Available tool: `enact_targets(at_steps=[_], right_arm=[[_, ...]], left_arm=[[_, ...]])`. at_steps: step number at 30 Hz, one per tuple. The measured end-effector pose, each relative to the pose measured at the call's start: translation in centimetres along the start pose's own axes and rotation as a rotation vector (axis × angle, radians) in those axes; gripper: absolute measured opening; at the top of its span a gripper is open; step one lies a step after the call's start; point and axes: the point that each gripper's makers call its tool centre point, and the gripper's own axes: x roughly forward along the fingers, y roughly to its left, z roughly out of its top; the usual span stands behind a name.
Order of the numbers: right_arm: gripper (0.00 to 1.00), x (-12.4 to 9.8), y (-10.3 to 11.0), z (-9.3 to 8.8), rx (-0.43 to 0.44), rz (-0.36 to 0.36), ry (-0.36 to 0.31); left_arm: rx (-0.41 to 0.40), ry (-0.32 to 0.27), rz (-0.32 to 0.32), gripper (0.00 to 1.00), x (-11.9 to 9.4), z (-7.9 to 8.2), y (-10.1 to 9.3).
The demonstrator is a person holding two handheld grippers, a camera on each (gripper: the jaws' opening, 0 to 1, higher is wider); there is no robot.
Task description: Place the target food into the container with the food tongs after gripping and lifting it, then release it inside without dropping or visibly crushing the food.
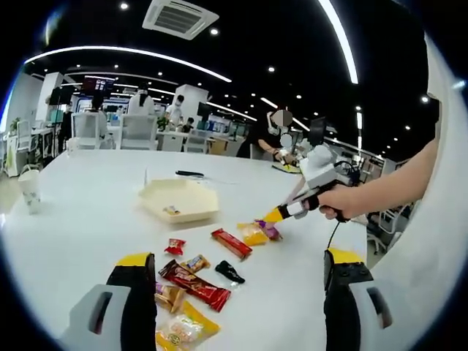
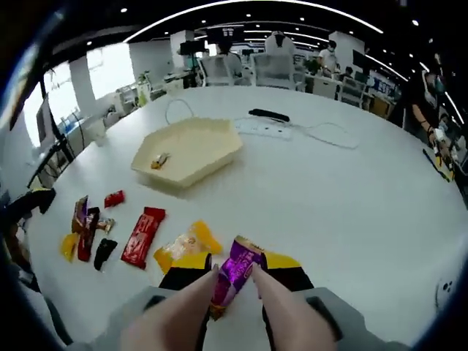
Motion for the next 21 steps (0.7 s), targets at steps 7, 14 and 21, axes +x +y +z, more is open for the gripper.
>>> enact_targets(at_steps=[7,14,21], right_arm=[[0.27,-0.1,0.1,-0.5,0.172,-0.066,0.001],[0.28,0.3,-1.4,-1.3,0.272,-0.150,0.003],[0.28,0.3,-1.0,-0.3,0.302,-0.159,0.007]], left_arm=[[-0.001,-0.006,-0.010,0.94,0.2,0.0,-0.3],[0.004,-0.003,-0.005,0.94,-0.2,-0.1,-0.2],[-0.013,0.006,0.002,0.94,-0.2,-0.5,0.1]])
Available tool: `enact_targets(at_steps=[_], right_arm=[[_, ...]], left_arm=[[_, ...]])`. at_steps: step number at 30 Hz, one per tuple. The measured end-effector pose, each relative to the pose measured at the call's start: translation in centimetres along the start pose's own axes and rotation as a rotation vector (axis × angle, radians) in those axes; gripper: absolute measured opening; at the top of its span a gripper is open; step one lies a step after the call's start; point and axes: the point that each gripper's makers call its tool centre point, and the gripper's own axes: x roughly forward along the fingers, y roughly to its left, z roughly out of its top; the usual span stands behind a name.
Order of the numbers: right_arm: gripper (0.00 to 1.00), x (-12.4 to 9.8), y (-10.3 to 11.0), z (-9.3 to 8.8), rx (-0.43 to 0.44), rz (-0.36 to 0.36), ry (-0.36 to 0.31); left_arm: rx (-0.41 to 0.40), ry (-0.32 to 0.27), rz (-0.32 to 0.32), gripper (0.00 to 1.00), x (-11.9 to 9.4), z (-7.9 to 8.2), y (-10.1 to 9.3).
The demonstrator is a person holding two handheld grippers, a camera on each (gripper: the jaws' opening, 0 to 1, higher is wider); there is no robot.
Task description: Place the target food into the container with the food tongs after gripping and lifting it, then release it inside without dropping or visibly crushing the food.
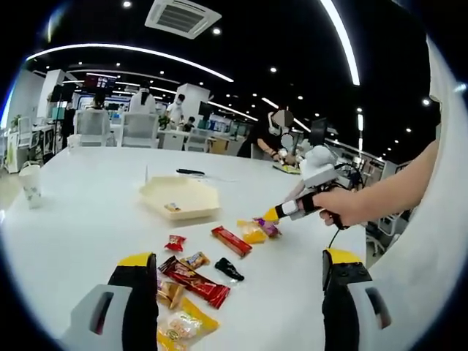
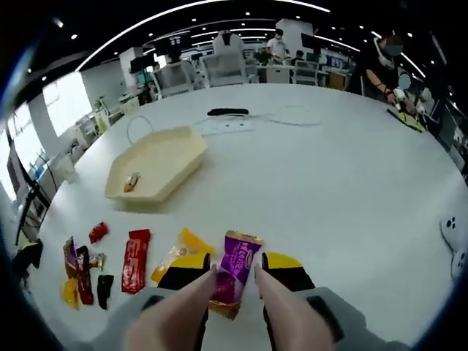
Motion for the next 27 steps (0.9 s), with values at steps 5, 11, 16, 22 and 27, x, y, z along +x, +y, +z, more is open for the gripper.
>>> enact_targets(at_steps=[5,11,16,22,27], right_arm=[[0.28,1.0,-0.1,-1.2,0.005,-0.019,0.061],[0.26,0.8,0.1,-1.7,-0.086,-0.021,0.051],[0.26,0.7,0.1,-1.7,-0.080,-0.001,0.052],[0.26,0.8,0.0,-1.8,-0.116,0.055,0.068],[0.23,0.8,0.2,-1.8,-0.116,0.049,0.054]], left_arm=[[-0.007,0.003,0.001,0.93,0.1,-0.1,0.0],[-0.010,0.005,0.006,0.92,-0.1,-0.2,0.2],[-0.019,0.007,0.017,0.92,-0.2,-0.4,0.7],[-0.050,-0.017,0.013,0.90,0.0,-0.1,0.6],[-0.049,-0.013,0.007,0.90,0.2,-0.1,0.3]])
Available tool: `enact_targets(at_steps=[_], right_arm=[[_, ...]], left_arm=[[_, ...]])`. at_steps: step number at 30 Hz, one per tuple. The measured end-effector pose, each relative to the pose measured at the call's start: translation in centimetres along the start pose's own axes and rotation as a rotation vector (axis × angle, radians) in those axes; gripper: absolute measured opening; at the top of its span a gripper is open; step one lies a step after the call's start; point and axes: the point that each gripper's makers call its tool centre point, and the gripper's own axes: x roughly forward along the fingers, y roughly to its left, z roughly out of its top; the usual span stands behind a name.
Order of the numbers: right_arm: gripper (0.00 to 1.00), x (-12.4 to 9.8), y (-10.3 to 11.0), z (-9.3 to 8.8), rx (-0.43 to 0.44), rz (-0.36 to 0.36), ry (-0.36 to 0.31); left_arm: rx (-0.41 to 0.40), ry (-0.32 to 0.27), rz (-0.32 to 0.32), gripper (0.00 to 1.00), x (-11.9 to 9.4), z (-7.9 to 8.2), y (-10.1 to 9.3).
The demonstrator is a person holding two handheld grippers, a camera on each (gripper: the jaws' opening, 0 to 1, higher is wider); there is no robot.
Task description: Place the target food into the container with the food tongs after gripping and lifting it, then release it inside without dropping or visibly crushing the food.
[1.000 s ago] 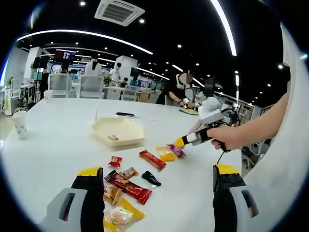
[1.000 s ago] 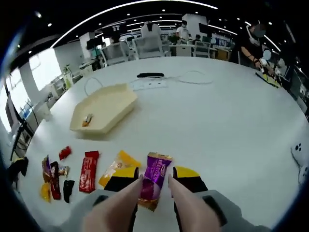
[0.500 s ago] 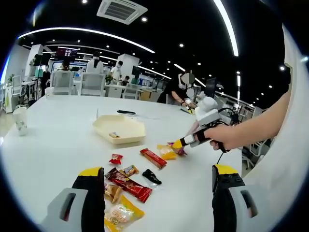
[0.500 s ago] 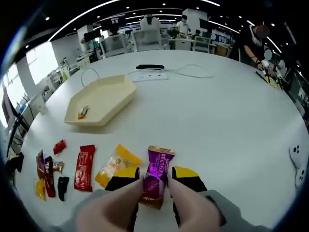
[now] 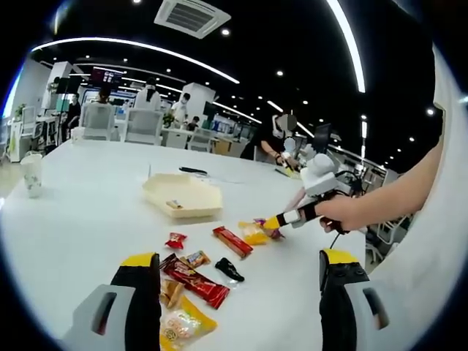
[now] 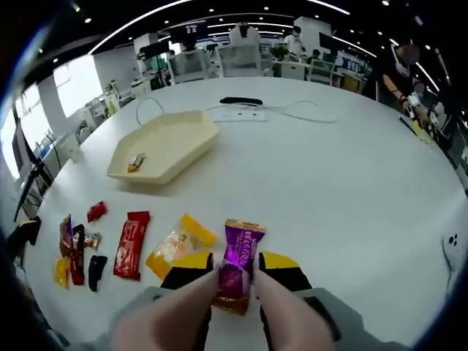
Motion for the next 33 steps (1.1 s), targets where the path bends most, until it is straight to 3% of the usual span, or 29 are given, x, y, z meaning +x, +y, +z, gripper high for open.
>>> enact_targets(at_steps=[6,11,19,24,33], right_arm=[[0.19,0.0,-0.8,-0.1,0.076,0.027,-0.014],[0.19,-0.1,-0.1,-0.1,0.017,0.026,-0.026],[0.19,0.0,-0.7,0.0,0.094,0.030,-0.051],[0.19,0.0,-0.3,-0.1,0.007,0.046,-0.041],[0.20,0.0,-0.2,-0.1,-0.017,0.059,-0.042]], left_arm=[[0.007,0.005,0.003,0.89,-0.1,-0.2,0.1],[0.003,0.001,0.012,0.89,-0.3,-0.2,0.3],[0.003,0.009,0.015,0.89,-0.4,-0.5,0.3],[0.002,0.013,0.023,0.89,-0.7,-0.7,0.4],[-0.003,0.015,0.024,0.89,-0.8,-1.1,0.3]])
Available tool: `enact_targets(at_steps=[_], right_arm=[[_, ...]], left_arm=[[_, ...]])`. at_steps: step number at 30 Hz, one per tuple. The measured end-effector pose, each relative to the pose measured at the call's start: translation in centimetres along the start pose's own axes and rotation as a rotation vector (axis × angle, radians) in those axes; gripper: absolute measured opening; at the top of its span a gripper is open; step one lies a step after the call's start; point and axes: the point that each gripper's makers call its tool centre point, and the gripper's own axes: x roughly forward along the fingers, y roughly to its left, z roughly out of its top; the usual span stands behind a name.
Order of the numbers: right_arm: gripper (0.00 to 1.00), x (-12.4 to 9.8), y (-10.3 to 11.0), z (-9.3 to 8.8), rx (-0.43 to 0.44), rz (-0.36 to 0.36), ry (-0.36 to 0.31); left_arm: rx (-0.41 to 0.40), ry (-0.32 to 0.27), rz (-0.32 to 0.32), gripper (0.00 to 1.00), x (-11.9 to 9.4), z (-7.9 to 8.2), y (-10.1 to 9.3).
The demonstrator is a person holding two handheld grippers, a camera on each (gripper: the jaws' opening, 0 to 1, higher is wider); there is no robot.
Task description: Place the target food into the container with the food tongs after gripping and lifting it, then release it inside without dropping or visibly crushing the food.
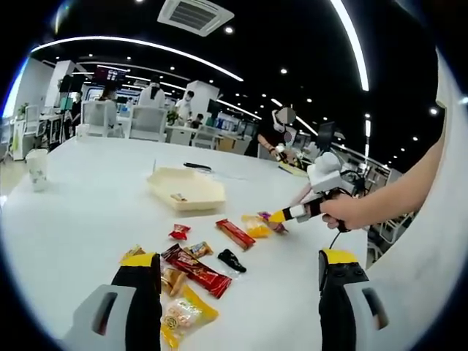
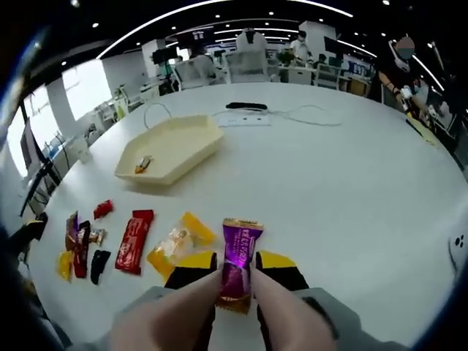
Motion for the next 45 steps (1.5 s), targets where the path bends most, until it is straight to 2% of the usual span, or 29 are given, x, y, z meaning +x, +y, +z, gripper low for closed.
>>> enact_targets(at_steps=[13,17,21,27,31,36,45], right_arm=[[0.21,-0.4,0.4,-0.3,-0.031,0.001,-0.019],[0.20,-0.6,0.5,-0.4,-0.029,-0.009,-0.033],[0.20,-0.8,0.6,-0.7,-0.028,-0.005,-0.041],[0.21,-1.0,0.7,-0.9,-0.034,0.014,-0.047],[0.21,-1.0,0.8,-0.9,-0.042,0.018,-0.040],[0.21,-1.0,0.9,-0.9,-0.046,0.023,-0.042],[0.21,-0.9,0.9,-0.9,-0.050,0.030,-0.039]], left_arm=[[-0.016,0.019,0.009,0.89,-1.1,-0.4,0.2],[-0.026,0.002,0.022,0.88,-1.4,-0.2,0.2],[-0.045,0.004,0.019,0.87,-1.4,-0.6,-0.3],[-0.028,0.030,-0.010,0.88,-1.2,-0.9,-1.4],[-0.034,0.012,-0.003,0.87,-1.6,-0.8,-1.5],[-0.052,0.026,0.001,0.87,-1.7,-1.4,-1.7],[-0.046,0.010,0.008,0.87,-1.9,-1.0,-2.1]])
